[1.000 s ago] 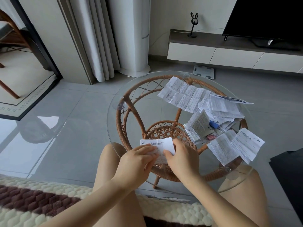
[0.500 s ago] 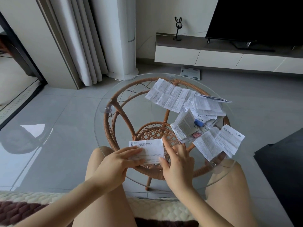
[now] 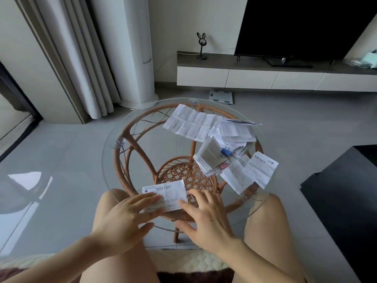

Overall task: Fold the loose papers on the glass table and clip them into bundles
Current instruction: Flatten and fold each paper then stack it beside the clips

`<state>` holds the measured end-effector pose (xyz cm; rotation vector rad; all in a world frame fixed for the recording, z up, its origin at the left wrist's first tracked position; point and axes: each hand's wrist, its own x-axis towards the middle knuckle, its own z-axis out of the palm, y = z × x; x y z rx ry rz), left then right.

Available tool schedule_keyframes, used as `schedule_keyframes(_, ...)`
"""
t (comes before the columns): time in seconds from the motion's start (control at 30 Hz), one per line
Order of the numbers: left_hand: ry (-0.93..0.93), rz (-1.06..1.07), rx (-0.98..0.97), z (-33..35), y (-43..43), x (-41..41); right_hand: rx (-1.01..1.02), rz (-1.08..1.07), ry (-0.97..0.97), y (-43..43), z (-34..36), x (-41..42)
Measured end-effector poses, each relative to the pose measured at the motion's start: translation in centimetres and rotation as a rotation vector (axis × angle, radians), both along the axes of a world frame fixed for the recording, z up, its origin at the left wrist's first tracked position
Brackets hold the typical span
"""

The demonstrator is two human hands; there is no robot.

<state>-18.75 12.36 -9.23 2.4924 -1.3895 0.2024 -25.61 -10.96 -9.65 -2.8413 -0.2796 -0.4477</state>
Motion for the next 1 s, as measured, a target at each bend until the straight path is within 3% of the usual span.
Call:
schedule_keyframes(0.23,-0.107,-0.079,-0.126,0.8,-0.9,-1.5,-0.089,0.257,-0.124,-1.0,-0.8,-1.5)
schedule_keyframes(0.33,0.020,-0.024,-0.202,3.3,-2.0,-2.1,0.100,0.252,-0.132,-0.8,-0.5,-2.1)
schedule_keyframes(0.4,0.106,0.118,-0.299,5.1,-3.2,-2.7,0.359,0.149,-0.080,-1.4,0.9,-2.5)
schedule_keyframes(0.5,0.465,0.373,-0.449,6.1,-6.3,-2.9,0.834,-0.060,0.037,-3.5,4.2,-2.3)
schedule_keyframes(0.6,0.804,0.473,-0.634,7.5,-10.9,-2.8,1.244,-0.191,0.243,-6.6,7.1,-1.6)
schedule_keyframes(0.7,1.137,0.548,-0.808,8.3,-15.8,-2.7,1.256,-0.341,0.344,-9.9,8.9,-1.2)
schedule_keyframes(0.77,1.247,0.562,-0.804,8.0,-18.3,-2.4,1.192,-0.475,0.264,-12.3,9.2,-0.3)
schedule_keyframes(0.83,1.151,0.556,-0.713,7.4,-20.6,-1.6,1.068,-0.559,0.198,-14.9,9.0,1.1)
schedule_keyframes(0.93,0.651,0.566,-0.437,6.4,-22.6,-0.5,0.903,-0.589,0.245,-17.9,8.0,3.7)
schedule_keyframes(1.0,0.332,0.503,-0.365,5.7,-23.1,-0.3,0.850,-0.571,0.324,-18.8,7.2,5.0)
